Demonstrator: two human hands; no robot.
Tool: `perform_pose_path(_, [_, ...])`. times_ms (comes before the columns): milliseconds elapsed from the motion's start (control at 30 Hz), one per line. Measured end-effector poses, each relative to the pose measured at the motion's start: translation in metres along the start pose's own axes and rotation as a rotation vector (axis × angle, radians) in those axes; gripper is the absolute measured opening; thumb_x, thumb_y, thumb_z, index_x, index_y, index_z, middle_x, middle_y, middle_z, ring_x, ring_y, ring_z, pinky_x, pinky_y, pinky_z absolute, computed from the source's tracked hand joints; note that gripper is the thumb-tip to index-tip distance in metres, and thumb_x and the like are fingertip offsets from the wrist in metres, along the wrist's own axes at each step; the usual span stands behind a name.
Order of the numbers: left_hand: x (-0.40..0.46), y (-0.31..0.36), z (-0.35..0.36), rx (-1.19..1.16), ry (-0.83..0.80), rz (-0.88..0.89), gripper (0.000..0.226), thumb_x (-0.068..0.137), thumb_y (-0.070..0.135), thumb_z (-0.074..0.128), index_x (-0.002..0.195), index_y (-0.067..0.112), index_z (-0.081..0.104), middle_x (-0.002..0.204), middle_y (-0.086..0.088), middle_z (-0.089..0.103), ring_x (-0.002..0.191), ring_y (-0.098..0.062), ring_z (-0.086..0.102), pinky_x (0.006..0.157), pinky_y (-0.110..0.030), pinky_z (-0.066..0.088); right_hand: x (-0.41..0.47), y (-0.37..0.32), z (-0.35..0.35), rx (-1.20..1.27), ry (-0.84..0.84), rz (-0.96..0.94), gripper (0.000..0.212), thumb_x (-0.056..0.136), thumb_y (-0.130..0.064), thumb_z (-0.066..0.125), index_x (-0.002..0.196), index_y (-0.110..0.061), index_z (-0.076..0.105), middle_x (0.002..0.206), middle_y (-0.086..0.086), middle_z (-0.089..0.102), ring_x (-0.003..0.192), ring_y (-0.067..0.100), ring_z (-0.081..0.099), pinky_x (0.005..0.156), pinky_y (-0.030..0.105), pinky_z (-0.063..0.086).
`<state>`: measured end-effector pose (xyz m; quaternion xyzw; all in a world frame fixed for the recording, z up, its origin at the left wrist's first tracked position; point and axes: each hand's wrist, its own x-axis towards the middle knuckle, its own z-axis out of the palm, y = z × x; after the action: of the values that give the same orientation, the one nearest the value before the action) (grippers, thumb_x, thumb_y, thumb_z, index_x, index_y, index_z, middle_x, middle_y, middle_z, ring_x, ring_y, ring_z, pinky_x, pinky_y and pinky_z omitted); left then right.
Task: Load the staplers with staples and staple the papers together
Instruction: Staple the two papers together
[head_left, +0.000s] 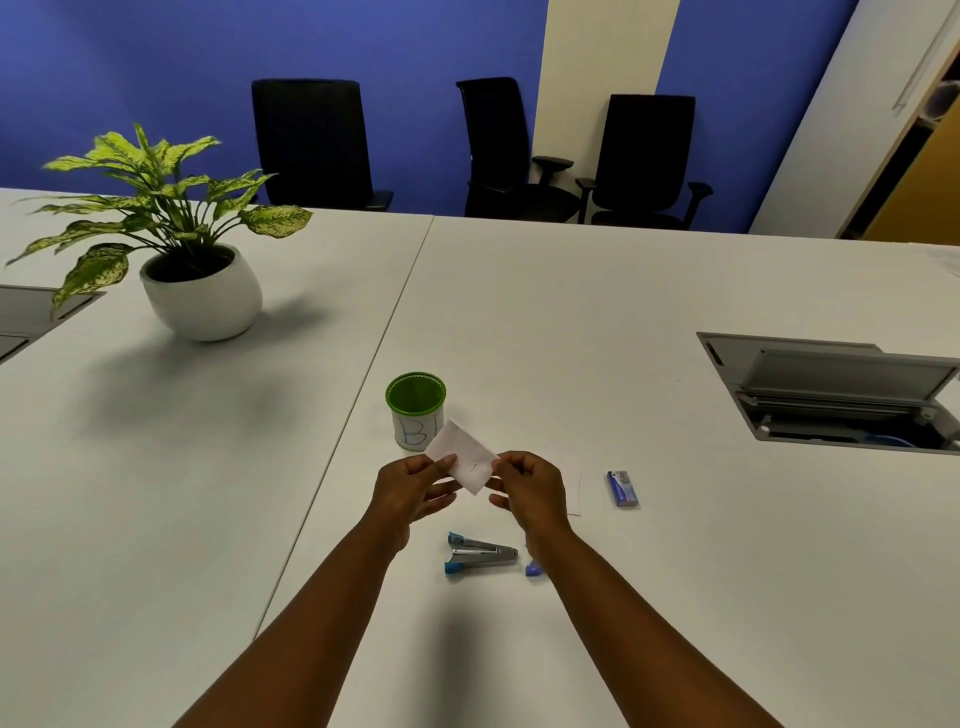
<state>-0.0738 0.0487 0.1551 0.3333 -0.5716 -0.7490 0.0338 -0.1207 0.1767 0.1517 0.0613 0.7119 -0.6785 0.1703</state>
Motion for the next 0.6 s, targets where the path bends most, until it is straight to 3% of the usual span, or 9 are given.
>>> perform_pose_path(100, [0.014,0.000,-0.012,0.039,0.037,0.047,0.029,0.085,0.012,0.063,0.112,0.002,0.058,0.104,-0.014,0.065,0.091,-0.029,0.064,0.078,-0.035,0.054,0.016,-0.006,0.006,-0.228,0.086,-0.151,0.004,0.087,-0.014,0.060,0.089,-0.013,0.063,0.096,0.009,0.069,0.083,0.025,0.068,0.074,0.036,0.056])
perform_pose_path(133, [0.020,-0.002,-0.017,0.097,0.071,0.091,0.031,0.085,0.010,0.063,0.114,0.001,0.059,0.104,-0.014,0.065,0.091,-0.029,0.064,0.078,-0.035,0.054,0.021,-0.009,0.006,-0.311,0.104,-0.222,0.006,0.086,-0.016,0.061,0.089,-0.013,0.065,0.095,0.008,0.070,0.083,0.025,0.068,0.074,0.034,0.055])
perform_pose_path(233, [0.043,-0.006,-0.034,0.509,0.205,0.287,0.037,0.084,0.007,0.064,0.121,0.006,0.059,0.117,-0.013,0.064,0.101,-0.030,0.062,0.088,-0.035,0.050,0.035,-0.020,0.011,-0.484,0.117,-0.393,0.009,0.086,-0.018,0.061,0.090,-0.013,0.068,0.090,0.003,0.070,0.074,0.018,0.063,0.063,0.021,0.043])
perform_pose_path(400, [0.073,-0.002,-0.046,1.091,0.227,0.538,0.057,0.089,0.000,0.048,0.142,0.011,0.034,0.149,-0.006,0.035,0.137,-0.023,0.035,0.108,-0.031,0.033,0.066,-0.033,0.028,-0.609,0.150,-0.539,0.011,0.086,-0.018,0.059,0.090,-0.016,0.069,0.091,0.002,0.071,0.076,0.020,0.063,0.066,0.023,0.042])
perform_pose_path(500, [0.088,-0.001,-0.049,1.250,0.200,0.573,0.064,0.090,0.000,0.043,0.148,0.013,0.018,0.157,-0.004,0.016,0.144,-0.020,0.017,0.105,-0.033,0.037,0.085,-0.036,0.042,-0.670,0.130,-0.633,0.012,0.088,-0.017,0.057,0.091,-0.013,0.069,0.093,0.003,0.070,0.078,0.020,0.062,0.066,0.023,0.042])
perform_pose_path(600, [0.101,-0.002,-0.051,1.299,0.193,0.608,0.064,0.088,-0.001,0.044,0.147,0.009,0.020,0.157,-0.007,0.016,0.145,-0.021,0.016,0.099,-0.036,0.042,0.104,-0.037,0.056,-0.741,0.116,-0.718,0.014,0.089,-0.014,0.056,0.092,-0.011,0.068,0.092,0.007,0.069,0.078,0.023,0.062,0.069,0.031,0.047])
